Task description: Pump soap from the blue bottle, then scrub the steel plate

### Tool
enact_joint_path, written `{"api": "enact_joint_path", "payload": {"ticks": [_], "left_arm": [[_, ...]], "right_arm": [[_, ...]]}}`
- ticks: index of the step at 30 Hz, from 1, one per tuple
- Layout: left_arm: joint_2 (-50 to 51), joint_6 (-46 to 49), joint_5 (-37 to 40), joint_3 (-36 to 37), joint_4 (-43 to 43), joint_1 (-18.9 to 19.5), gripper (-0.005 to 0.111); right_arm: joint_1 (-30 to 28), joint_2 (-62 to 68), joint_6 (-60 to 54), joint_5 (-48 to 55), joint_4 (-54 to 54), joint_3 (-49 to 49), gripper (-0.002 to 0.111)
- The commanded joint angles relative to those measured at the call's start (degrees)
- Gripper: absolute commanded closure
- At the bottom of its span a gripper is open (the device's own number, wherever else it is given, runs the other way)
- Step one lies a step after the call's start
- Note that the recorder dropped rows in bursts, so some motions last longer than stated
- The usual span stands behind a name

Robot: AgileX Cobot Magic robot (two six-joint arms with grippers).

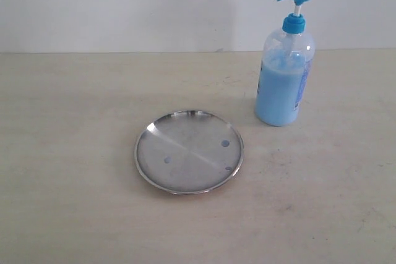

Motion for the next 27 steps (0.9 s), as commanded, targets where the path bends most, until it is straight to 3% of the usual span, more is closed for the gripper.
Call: {"api": "enact_joint_path", "payload": {"ticks": [1, 5, 27], "left_arm": [[-0.2, 9.6, 0.3, -0.1, -0.9, -0.7, 0.103], [-0.2, 9.2, 0.3, -0.1, -0.9, -3.2, 0.103], [-0.2, 9.2, -0.1, -0.1, -1.9, -3.2, 0.103]], "right_arm": [[-0.3, -0.3, -0.1, -0.6, -0.1, 0.3, 0.109], [-0.3, -0.3, -0.1, -0.6, -0.1, 0.3, 0.109], [-0.3, -0.3, -0.3, -1.1, -0.2, 0.3, 0.109]]}}
